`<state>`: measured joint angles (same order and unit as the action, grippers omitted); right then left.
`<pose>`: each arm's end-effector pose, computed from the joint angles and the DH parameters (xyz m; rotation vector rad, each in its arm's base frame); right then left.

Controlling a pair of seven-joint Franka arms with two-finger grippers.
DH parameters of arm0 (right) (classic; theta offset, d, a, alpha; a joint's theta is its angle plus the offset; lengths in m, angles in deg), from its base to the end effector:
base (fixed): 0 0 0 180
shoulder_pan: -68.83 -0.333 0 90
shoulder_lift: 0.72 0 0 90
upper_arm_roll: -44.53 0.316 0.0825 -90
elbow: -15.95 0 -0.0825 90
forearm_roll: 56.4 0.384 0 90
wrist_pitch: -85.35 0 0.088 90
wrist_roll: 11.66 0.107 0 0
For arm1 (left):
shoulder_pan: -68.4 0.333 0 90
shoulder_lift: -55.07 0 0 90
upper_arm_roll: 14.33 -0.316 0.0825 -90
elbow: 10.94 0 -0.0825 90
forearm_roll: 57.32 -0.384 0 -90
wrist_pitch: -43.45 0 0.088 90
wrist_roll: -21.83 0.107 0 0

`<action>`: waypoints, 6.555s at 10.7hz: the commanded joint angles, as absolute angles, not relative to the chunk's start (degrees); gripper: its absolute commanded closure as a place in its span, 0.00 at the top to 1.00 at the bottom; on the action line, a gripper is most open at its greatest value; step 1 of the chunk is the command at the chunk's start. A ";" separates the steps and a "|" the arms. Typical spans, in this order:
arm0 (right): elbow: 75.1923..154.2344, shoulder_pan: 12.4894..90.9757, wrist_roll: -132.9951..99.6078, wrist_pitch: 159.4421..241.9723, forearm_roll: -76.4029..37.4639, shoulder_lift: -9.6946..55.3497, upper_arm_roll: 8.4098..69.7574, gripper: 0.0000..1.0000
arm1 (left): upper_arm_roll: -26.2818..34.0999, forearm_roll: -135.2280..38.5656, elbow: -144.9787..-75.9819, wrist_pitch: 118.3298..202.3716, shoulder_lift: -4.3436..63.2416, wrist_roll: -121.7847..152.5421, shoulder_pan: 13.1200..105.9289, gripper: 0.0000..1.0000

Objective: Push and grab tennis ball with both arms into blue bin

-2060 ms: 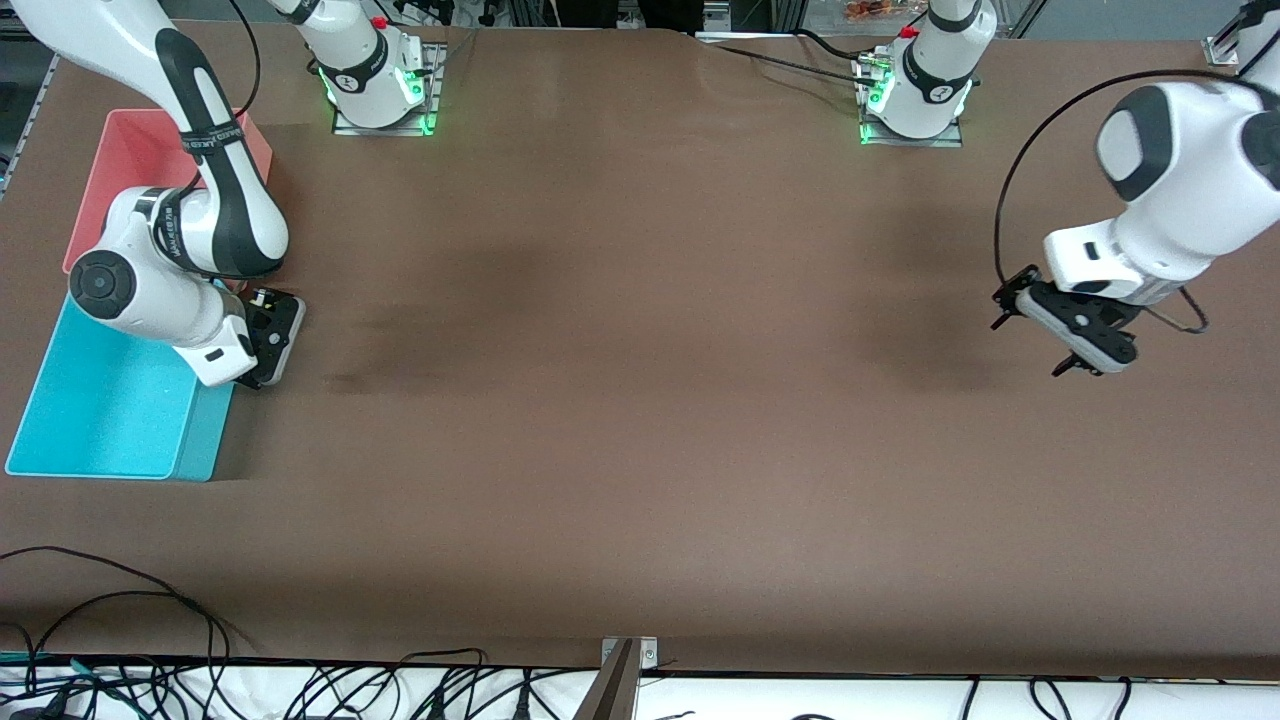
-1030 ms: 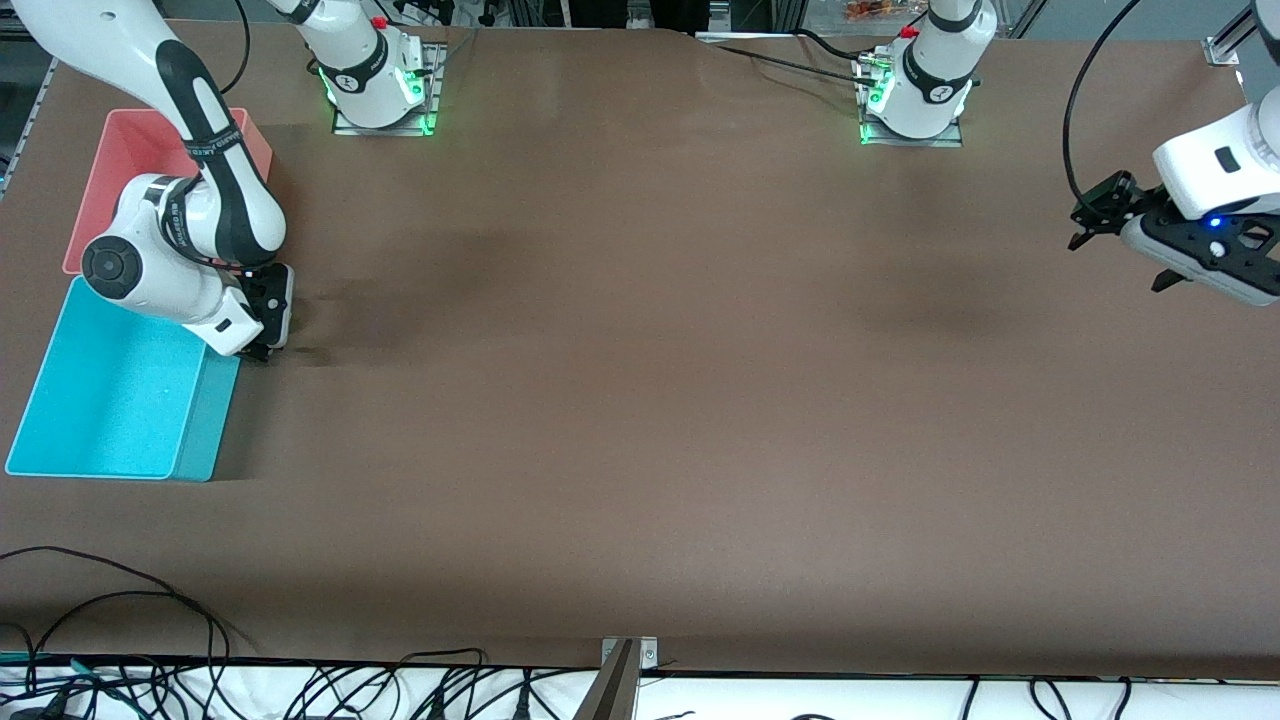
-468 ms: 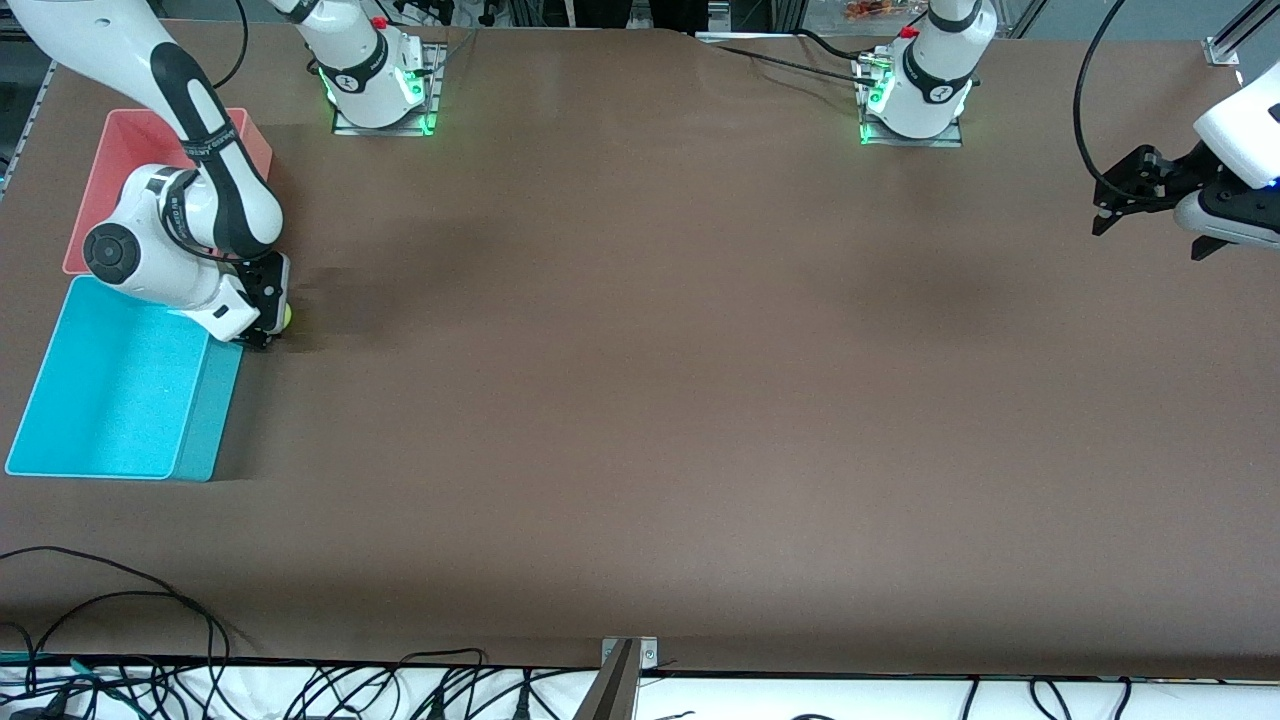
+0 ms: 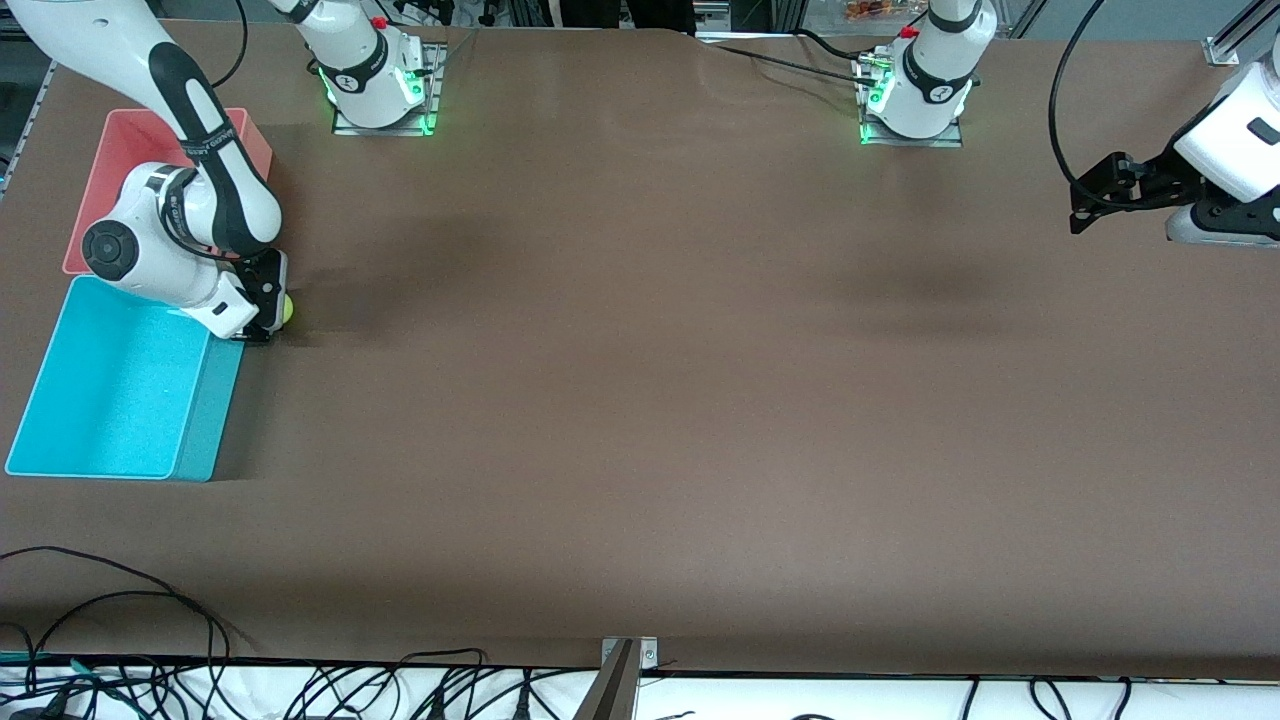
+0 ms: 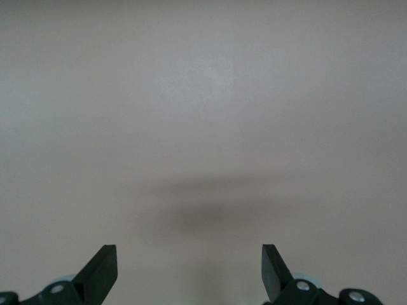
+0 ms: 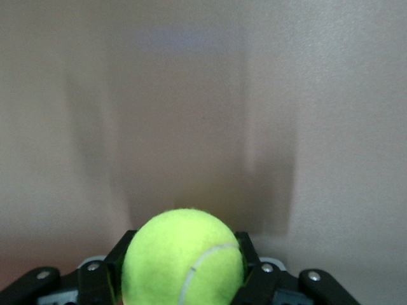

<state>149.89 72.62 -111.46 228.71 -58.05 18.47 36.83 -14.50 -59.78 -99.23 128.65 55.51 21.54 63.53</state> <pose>0.4874 -0.1020 0.1802 -2.1430 -2.1404 0.2189 0.5422 -0.0397 0.6356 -3.0939 0.1151 0.0687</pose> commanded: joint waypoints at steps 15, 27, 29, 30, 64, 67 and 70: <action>112.91 92.02 -106.25 205.13 -52.30 33.52 38.29 0.18 | -12.04 -58.73 -96.99 127.21 53.22 17.96 65.50 1.00; 100.45 89.94 -93.07 187.35 -53.32 32.59 38.82 1.00 | -11.96 -58.73 -96.90 127.21 53.22 17.87 65.06 1.00; 97.62 87.30 -87.89 179.78 -53.68 29.53 38.82 1.00 | -11.96 -58.73 -96.81 127.21 53.22 17.88 65.06 1.00; 96.82 85.90 -86.73 177.57 -53.77 27.60 38.65 1.00 | -11.96 -58.73 -96.81 127.21 53.22 17.96 65.15 1.00; 110.96 74.81 -3.13 181.15 -58.60 3.93 51.12 1.00 | -11.69 -58.73 -96.64 126.51 53.14 17.96 64.62 1.00; 110.96 74.90 -4.37 182.21 -58.51 4.02 51.21 1.00 | -10.99 -58.73 -96.55 126.51 53.22 17.96 64.44 1.00; 110.61 74.98 -4.45 182.03 -57.38 3.93 50.86 1.00 | -10.81 -58.82 -96.55 126.51 53.14 17.87 64.18 1.00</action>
<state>109.29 73.92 -3.61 181.48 -57.78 5.52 50.24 -10.82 -59.56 -98.40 127.85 53.78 18.42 64.47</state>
